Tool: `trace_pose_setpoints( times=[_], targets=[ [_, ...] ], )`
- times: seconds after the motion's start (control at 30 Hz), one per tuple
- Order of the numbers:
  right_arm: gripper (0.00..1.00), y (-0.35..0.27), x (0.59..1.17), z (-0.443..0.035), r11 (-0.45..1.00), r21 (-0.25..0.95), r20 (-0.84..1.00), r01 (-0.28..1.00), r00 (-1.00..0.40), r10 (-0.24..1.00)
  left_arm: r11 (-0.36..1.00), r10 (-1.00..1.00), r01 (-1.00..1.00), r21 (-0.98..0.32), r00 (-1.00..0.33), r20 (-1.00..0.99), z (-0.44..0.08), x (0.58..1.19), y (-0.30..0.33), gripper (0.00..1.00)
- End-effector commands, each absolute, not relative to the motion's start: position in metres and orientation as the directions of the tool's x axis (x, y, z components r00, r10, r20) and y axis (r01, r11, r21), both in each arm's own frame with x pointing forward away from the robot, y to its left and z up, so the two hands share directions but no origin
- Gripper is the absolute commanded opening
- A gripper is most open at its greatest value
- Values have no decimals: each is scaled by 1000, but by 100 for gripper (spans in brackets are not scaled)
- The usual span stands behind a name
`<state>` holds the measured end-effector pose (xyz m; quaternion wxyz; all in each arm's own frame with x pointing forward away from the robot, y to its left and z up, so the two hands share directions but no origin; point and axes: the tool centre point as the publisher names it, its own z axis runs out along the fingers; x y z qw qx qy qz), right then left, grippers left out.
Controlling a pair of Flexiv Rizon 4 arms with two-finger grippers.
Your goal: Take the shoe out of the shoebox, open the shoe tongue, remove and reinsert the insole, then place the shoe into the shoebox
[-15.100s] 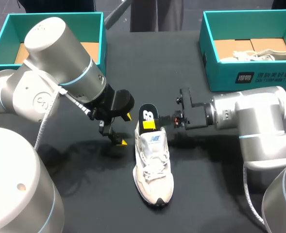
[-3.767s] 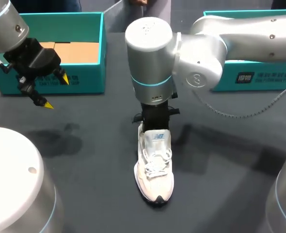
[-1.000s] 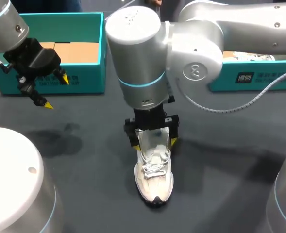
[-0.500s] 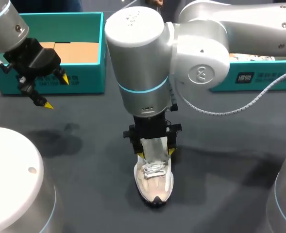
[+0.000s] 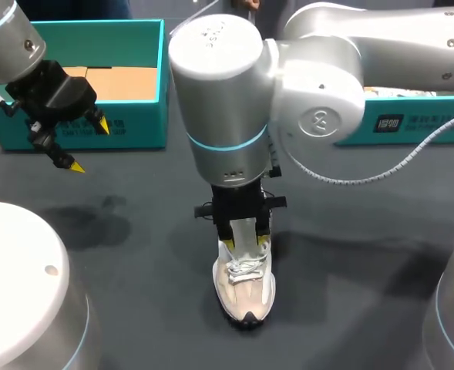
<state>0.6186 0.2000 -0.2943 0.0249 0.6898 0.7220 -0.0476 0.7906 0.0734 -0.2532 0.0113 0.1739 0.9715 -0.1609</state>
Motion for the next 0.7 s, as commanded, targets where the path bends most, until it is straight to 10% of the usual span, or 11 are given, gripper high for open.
trace_pose_setpoints(
  times=[0.03,0.7],
  targets=[
    [40,210,627,-300,50,-39,-110,998,-54,992,889,334,342,-306,-939,-78,-253,790,74,100],
    [26,193,672,-339,22,-27,-118,999,-25,993,889,334,342,-306,-939,-78,-253,790,74,100]
  ],
)
